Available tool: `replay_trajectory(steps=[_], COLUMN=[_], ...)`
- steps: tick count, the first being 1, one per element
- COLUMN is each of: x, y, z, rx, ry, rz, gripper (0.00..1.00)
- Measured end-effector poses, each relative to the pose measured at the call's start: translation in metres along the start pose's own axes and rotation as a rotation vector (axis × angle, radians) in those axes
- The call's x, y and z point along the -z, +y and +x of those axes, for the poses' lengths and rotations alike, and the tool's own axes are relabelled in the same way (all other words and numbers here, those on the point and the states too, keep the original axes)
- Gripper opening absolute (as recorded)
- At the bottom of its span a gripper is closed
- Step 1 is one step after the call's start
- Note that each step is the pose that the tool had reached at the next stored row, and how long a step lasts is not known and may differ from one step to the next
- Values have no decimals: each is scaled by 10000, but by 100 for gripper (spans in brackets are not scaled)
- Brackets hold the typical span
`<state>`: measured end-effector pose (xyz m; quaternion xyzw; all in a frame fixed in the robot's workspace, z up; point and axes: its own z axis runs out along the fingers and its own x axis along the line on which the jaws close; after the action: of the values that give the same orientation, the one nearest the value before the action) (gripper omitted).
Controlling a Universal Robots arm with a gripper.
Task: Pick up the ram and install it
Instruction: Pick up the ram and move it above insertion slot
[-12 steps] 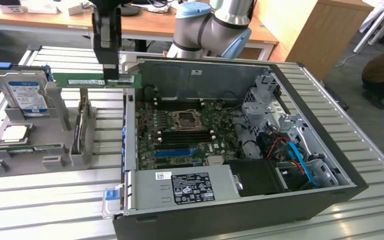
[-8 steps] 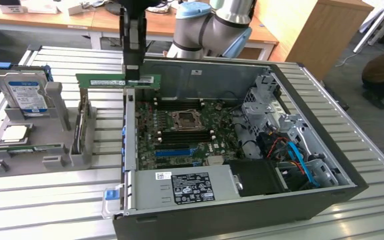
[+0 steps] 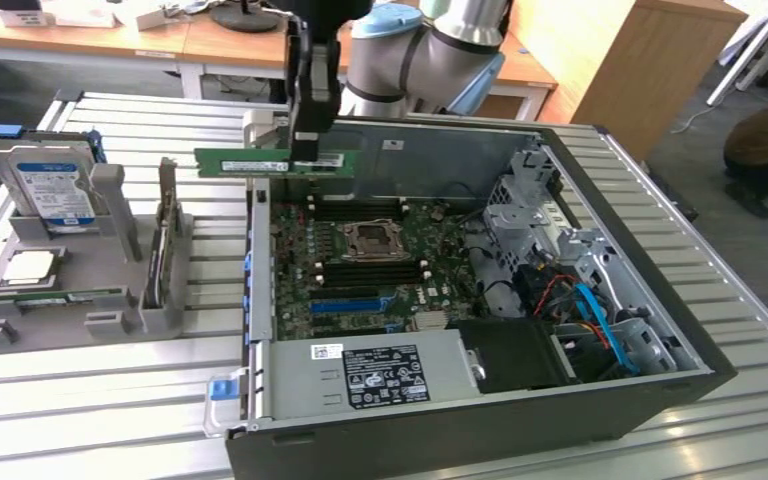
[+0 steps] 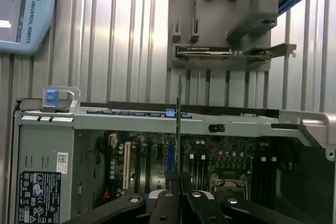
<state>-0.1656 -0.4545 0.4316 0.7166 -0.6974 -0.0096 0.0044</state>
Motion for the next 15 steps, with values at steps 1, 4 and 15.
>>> replay_trajectory(steps=[1,4,15], x=[1,3,11], y=[-37,-147,-573], z=[1,4,16], rx=[0,0,1], ry=[0,0,-1], rz=[1,1,1], gripper=[12,12,12])
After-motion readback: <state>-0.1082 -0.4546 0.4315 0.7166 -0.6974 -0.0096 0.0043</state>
